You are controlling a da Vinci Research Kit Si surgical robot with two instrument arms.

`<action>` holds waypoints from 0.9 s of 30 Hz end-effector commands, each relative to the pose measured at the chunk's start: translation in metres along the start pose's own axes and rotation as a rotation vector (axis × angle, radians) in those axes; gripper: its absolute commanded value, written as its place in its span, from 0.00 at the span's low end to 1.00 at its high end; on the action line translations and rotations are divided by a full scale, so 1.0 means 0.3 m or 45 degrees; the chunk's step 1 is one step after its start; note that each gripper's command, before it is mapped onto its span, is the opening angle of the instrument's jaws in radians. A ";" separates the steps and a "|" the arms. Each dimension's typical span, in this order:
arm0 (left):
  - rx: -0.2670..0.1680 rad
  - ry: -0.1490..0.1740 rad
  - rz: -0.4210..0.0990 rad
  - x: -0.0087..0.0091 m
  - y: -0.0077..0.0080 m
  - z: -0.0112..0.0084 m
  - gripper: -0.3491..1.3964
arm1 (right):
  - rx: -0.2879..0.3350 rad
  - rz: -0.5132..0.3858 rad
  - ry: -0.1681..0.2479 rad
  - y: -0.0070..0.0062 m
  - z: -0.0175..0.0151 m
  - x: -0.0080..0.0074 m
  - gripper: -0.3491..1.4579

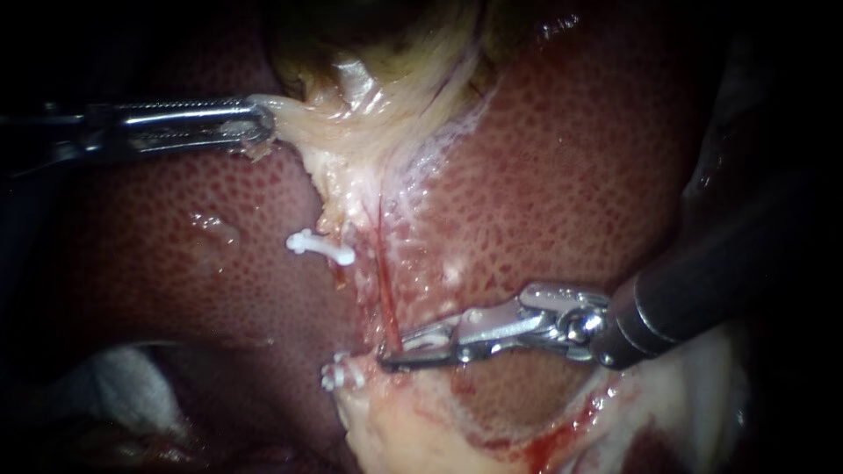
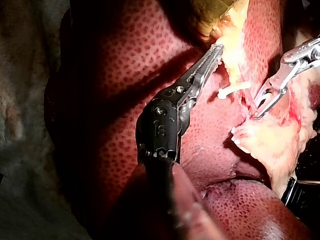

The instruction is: Clipping first clip right tube

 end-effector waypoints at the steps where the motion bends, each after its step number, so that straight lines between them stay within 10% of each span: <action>1: 0.000 0.000 0.000 0.0000 0.0000 0.0000 0.00 | 0.000 0.000 0.000 0.0000 0.000 0.0000 0.14; 17: 0.000 0.000 0.000 0.0000 0.0000 -0.0001 0.00 | 0.005 0.005 0.000 -0.0007 -0.003 0.0015 0.26; 27: 0.000 0.000 0.000 -0.0001 0.0000 -0.0002 0.00 | -0.018 -0.045 0.087 -0.0017 -0.011 0.0100 0.43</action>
